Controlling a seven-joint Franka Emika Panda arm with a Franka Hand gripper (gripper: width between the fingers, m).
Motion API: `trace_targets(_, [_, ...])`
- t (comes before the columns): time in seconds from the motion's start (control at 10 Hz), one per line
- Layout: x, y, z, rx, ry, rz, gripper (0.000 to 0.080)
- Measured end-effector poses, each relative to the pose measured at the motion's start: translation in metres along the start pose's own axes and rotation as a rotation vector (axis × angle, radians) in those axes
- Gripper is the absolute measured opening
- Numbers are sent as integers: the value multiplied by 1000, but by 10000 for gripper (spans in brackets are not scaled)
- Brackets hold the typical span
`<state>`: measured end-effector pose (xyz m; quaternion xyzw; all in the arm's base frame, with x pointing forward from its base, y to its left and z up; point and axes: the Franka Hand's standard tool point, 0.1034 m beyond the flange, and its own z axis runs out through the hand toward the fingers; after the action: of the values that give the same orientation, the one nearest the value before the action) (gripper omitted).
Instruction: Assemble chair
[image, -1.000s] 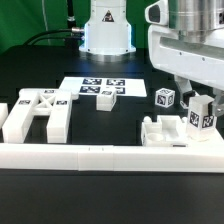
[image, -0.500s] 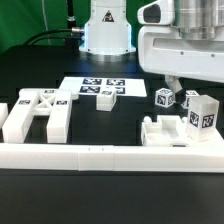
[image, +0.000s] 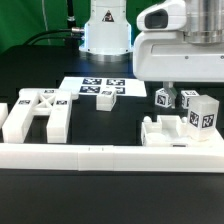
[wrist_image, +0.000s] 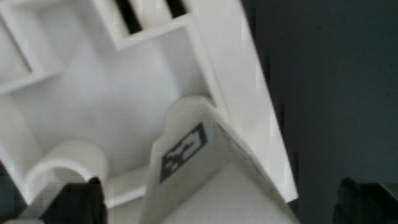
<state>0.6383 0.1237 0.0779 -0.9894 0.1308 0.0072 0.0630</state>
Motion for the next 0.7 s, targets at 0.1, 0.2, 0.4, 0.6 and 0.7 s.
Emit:
trace_targets(0.1, [-1,-2,0,-4,1,-49,648])
trace_targets(0.2, [-1,-3,0,-6,2,-114,648])
trace_targets(0.4, [-2,-6,1,-27,6,-256,648])
trace_targets(0.6, [-3,-8,1,-37,15,-363,648])
trace_targets(0.7, [0,-4,3,-36,30,-498,648])
